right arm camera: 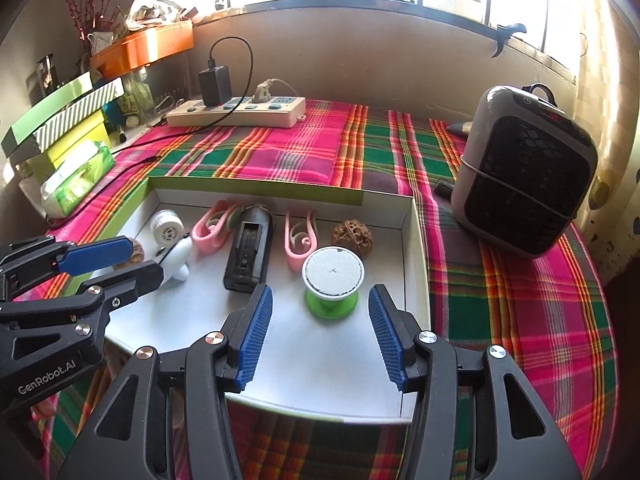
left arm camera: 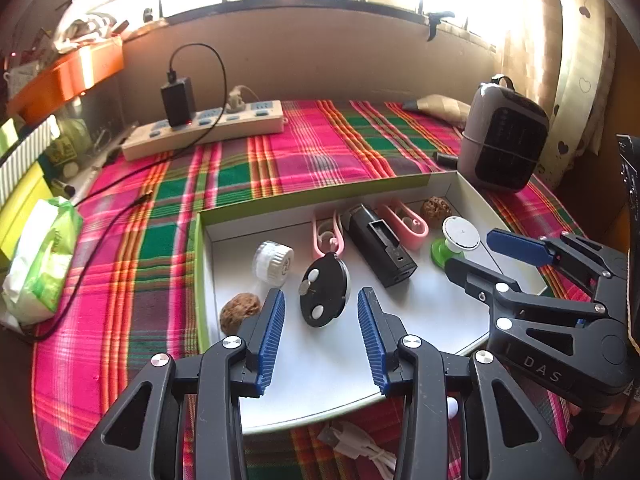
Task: Organize objects
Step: 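Withdraw both open tools from the box toward the remaining objects on the cloth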
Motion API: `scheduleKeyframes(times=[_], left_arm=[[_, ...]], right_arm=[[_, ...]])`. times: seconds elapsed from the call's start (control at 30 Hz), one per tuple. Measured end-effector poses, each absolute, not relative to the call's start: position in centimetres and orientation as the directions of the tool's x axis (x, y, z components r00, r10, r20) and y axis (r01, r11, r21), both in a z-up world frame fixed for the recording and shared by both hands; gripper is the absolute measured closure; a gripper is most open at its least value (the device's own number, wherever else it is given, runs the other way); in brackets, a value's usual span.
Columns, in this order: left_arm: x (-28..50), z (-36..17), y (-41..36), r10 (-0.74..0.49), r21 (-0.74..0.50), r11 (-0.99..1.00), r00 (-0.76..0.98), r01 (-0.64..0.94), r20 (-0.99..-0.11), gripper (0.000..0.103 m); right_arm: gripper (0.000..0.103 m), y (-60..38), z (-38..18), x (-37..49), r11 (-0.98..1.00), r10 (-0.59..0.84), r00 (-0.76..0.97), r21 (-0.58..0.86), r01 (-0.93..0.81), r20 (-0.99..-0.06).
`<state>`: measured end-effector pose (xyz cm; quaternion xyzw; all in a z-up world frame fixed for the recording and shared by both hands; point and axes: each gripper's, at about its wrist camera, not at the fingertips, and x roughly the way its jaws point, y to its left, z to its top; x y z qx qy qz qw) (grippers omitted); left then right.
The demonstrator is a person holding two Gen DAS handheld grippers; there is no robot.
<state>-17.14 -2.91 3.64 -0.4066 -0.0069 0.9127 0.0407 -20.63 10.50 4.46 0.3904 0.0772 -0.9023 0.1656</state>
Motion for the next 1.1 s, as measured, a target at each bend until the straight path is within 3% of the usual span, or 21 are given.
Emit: scheduleKeyframes(times=[0.63,1.1], left_arm=[[-11.0,4.9,-5.0,0.077,-0.102,-0.995,-0.7,-0.006,-0.71,0.067],[-8.2,3.0,-7.7,0.089,-0.182,-0.981,-0.669,0.07,-0.738,0.067]], right_arm=[[0.051,10.4,5.8,-13.9,-0.901,-0.344,-0.644,0.047,0.431,-0.684],[0.052,7.4,3.3,-12.6,-0.849,-0.394,-0.555,0.058,0.526,-0.733]])
